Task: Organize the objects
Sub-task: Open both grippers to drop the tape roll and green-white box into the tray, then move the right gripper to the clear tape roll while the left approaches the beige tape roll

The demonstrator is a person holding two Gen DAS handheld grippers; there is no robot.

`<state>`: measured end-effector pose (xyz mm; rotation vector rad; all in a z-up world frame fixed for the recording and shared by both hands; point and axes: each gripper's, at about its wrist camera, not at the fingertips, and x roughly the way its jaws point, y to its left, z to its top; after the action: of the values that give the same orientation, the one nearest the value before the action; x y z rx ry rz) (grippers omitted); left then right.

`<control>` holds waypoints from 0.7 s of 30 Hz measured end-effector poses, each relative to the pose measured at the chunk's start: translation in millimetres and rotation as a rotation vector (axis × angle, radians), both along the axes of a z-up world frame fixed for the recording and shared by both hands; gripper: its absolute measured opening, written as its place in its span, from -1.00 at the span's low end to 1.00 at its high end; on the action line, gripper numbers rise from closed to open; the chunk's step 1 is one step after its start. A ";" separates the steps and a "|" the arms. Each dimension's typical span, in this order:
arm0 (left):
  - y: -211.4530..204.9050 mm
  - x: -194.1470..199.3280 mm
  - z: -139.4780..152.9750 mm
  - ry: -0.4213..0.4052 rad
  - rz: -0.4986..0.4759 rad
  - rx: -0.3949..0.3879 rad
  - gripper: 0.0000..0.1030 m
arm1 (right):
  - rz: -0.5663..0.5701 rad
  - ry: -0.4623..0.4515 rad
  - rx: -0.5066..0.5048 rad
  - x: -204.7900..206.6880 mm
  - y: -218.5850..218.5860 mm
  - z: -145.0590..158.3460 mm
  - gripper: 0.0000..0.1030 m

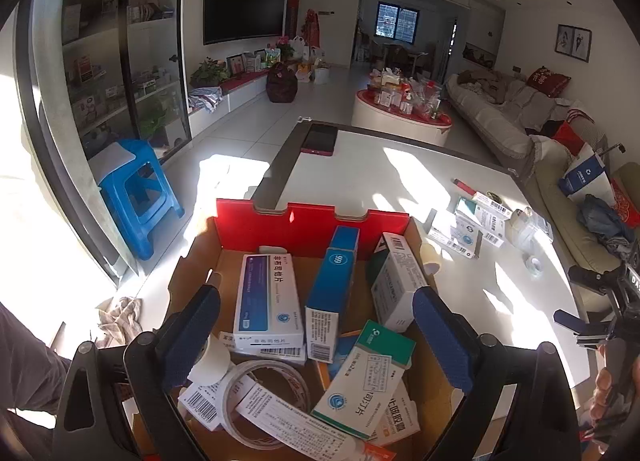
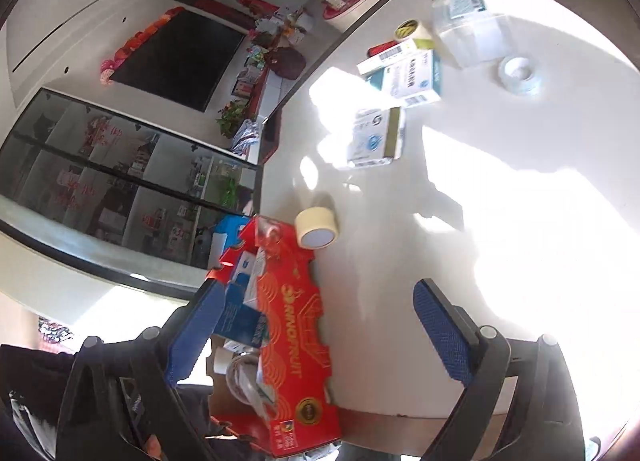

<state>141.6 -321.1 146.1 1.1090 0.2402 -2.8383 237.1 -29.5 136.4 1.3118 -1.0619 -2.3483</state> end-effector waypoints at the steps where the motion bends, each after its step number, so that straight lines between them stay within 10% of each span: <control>1: 11.3 -6.9 4.4 -0.001 -0.034 0.016 0.96 | -0.031 -0.006 0.054 -5.2 16.9 -5.6 0.85; 10: 142.3 -108.1 8.6 -0.081 -0.294 0.221 0.98 | -0.085 -0.047 0.410 -85.5 69.5 -41.7 0.85; 21: 171.2 -213.6 -63.7 -0.335 -0.072 0.313 0.98 | -0.014 -0.087 0.625 -147.8 59.1 -78.1 0.76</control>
<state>-72.0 -149.9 82.5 1.6592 0.6437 -2.6733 89.3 29.6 58.3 1.6071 -0.3455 -2.7738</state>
